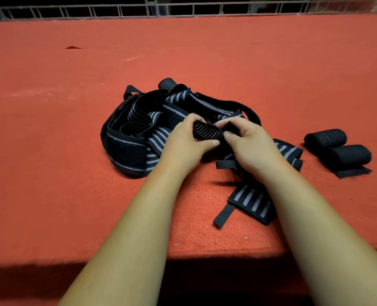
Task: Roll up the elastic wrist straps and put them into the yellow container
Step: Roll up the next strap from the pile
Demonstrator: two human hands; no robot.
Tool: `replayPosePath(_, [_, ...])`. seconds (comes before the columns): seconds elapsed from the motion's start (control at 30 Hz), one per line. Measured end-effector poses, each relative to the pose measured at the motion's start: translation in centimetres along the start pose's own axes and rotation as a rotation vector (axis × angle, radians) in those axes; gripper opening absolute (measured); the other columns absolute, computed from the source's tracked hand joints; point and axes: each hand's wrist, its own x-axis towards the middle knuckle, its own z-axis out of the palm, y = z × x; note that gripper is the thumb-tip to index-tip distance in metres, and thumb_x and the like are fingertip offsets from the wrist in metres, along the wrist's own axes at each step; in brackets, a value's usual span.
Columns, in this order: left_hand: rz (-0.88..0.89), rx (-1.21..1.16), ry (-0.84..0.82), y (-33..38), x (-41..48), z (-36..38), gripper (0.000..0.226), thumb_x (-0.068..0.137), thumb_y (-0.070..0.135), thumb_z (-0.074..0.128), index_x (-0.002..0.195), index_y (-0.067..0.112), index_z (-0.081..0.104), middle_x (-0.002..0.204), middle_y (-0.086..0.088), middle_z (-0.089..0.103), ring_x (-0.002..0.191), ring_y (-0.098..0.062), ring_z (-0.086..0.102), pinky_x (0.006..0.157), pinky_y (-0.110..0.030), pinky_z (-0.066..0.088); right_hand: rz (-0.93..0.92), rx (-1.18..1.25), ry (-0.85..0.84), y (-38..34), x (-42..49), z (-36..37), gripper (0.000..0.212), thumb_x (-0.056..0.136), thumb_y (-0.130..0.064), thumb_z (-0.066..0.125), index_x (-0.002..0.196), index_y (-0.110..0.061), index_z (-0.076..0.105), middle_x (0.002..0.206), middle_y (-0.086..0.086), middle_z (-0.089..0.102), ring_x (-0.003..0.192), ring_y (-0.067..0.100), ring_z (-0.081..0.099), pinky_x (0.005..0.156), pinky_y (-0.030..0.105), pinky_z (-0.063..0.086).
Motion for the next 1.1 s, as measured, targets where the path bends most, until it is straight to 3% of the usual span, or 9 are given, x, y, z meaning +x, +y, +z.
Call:
replayPosePath(0.13, [-0.181,0.015,0.155,0.3,0.5,-0.6,0.051,0.109,0.044,0.053,0.085,0.0,0.068,0.082,-0.015,0.072,0.08,-0.031,0.066,0.077,-0.046,0.051,-0.005,0.009,-0.035,-0.3,-0.4,0.0,0.035,0.11,-0.01,0.054,0.112,-0.037,0.075,0.1,-0.02,0.078,0.085,-0.011,0.069,0.07,0.005,0.045])
replayPosePath(0.27, [-0.28,-0.114,0.252,0.7,0.1,0.1,0.049,0.101,0.036,0.052,0.076,-0.005,0.059,0.069,-0.01,0.057,0.068,-0.026,0.053,0.071,-0.048,0.051,-0.022,-0.004,-0.048,-0.4,-0.5,1.5,0.04,0.109,-0.008,0.052,0.109,-0.04,0.076,0.101,-0.016,0.079,0.096,0.003,0.074,0.086,0.024,0.054])
replayPosePath(0.43, [-0.407,-0.58,0.526,-0.1,0.9,-1.8,0.023,0.084,0.02,0.056,0.062,0.014,0.052,0.064,-0.005,0.055,0.066,-0.024,0.053,0.063,-0.048,0.047,0.17,0.013,0.092,-0.1,-0.1,-0.1,0.074,0.077,0.009,0.033,0.096,-0.041,0.083,0.091,-0.003,0.081,0.066,0.027,0.075,0.049,0.035,0.055])
replayPosePath(0.5, [-0.345,-0.568,0.452,0.4,0.2,-2.0,0.015,0.08,0.023,0.062,0.069,0.017,0.054,0.07,-0.007,0.045,0.067,-0.02,0.041,0.062,-0.043,0.036,0.218,0.016,0.068,-0.4,-0.4,-0.1,0.072,0.081,0.009,0.031,0.098,-0.037,0.083,0.093,0.001,0.079,0.05,0.016,0.071,0.041,0.028,0.049])
replayPosePath(0.7, [-0.158,-0.717,0.12,3.2,-2.3,-0.3,0.035,0.077,0.016,0.071,0.074,-0.007,0.045,0.083,-0.013,0.044,0.078,-0.03,0.041,0.065,-0.052,0.034,0.187,-0.104,-0.096,-2.2,-0.6,0.5,0.04,0.105,-0.023,0.045,0.096,-0.027,0.084,0.085,-0.011,0.078,0.08,0.012,0.074,0.061,0.021,0.051])
replayPosePath(0.8, [-0.137,-0.962,-0.126,3.6,-3.4,-1.0,0.027,0.076,0.015,0.074,0.067,0.007,0.05,0.084,-0.018,0.049,0.083,-0.036,0.048,0.077,-0.052,0.039,0.34,0.128,-0.275,-2.6,-0.8,-0.5,0.064,0.108,-0.066,0.041,0.088,-0.025,0.087,0.094,-0.009,0.083,0.097,0.016,0.079,0.094,0.032,0.057])
replayPosePath(0.9, [-0.105,-0.89,-0.373,4.3,-4.7,-1.5,0.038,0.083,0.011,0.07,0.058,0.024,0.044,0.065,-0.004,0.041,0.059,-0.018,0.04,0.06,-0.035,0.033,0.42,0.327,-0.334,-2.0,-0.8,-0.5,0.092,0.072,-0.105,0.05,0.11,-0.029,0.086,0.117,0.002,0.082,0.112,0.024,0.077,0.111,0.047,0.052])
replayPosePath(0.97, [-0.07,-0.806,-0.468,4.5,-5.1,-1.5,0.041,0.085,0.01,0.07,0.06,0.023,0.039,0.063,0.0,0.035,0.056,-0.013,0.033,0.055,-0.032,0.029,0.437,0.342,-0.354,-2.3,-1.0,-1.0,0.082,0.075,-0.094,0.062,0.116,-0.025,0.083,0.11,0.0,0.081,0.103,0.019,0.077,0.1,0.041,0.056])
replayPosePath(1.1, [-0.057,-0.65,-0.591,4.2,-5.4,-1.9,0.041,0.094,0.016,0.067,0.059,0.021,0.049,0.062,0.001,0.04,0.054,-0.009,0.037,0.053,-0.026,0.03,0.257,0.089,-0.345,-2.5,-1.2,-1.7,0.024,0.091,-0.026,0.062,0.075,-0.009,0.067,0.068,0.003,0.058,0.063,0.019,0.051,0.051,0.025,0.042])
